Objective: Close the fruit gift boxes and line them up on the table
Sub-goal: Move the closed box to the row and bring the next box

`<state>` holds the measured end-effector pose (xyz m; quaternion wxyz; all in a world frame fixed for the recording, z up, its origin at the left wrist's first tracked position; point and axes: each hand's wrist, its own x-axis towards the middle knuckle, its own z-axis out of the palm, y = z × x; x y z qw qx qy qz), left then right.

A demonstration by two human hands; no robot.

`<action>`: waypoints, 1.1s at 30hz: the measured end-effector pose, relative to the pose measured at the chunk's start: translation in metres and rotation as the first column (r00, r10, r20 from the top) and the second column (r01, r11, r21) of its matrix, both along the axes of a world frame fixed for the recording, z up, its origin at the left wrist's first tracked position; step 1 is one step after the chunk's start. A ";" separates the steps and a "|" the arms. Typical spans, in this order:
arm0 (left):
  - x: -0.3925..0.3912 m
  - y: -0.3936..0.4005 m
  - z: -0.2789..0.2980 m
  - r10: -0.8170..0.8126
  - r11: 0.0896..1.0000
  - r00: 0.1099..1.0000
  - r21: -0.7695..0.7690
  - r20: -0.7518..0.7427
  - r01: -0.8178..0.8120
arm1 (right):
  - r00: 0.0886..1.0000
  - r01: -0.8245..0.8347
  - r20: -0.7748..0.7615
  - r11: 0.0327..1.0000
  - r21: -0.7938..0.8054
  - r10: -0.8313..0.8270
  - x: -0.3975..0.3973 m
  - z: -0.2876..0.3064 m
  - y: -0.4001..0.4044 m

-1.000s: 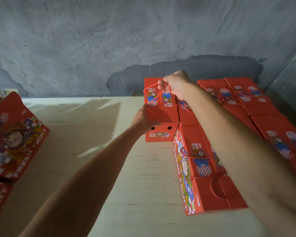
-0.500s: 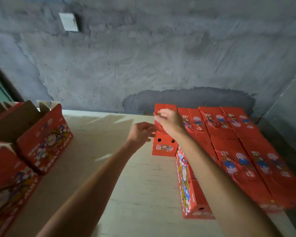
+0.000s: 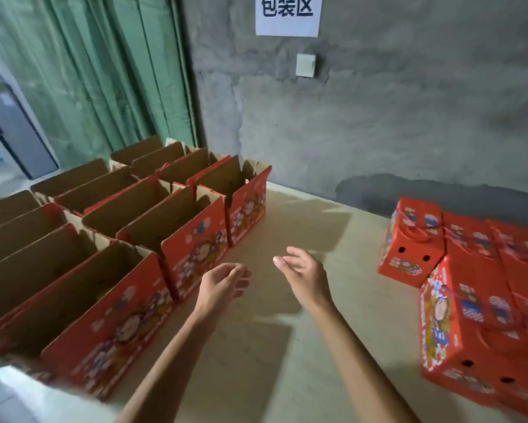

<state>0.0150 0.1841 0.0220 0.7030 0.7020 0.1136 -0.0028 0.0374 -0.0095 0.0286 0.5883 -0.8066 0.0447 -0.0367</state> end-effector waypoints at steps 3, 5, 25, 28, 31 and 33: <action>-0.040 0.066 -0.010 0.114 0.978 0.991 0.169 0.068 -0.124 | 0.996 -0.085 -0.032 0.996 0.031 0.086 -0.015 -0.015 0.061; -0.062 0.104 -0.013 0.172 0.908 0.972 0.358 0.159 -0.219 | 0.988 -0.148 -0.049 0.988 0.032 0.149 -0.024 -0.022 0.100; -0.075 0.218 -0.035 0.278 0.348 0.947 0.902 0.161 -0.255 | 0.965 -0.210 -0.163 0.978 -0.014 0.205 -0.048 -0.050 0.226; -0.090 0.218 -0.036 0.227 0.319 0.950 0.905 0.216 -0.282 | 0.969 -0.192 -0.160 0.981 -0.022 0.186 -0.045 -0.042 0.218; -0.110 0.218 -0.040 0.112 0.315 0.957 0.904 0.266 -0.288 | 0.976 -0.169 -0.152 0.984 -0.059 0.158 -0.046 -0.036 0.211; -0.125 0.214 -0.045 0.035 0.309 0.952 0.903 0.304 -0.300 | 0.985 -0.115 -0.137 0.988 -0.101 0.101 -0.048 -0.035 0.203</action>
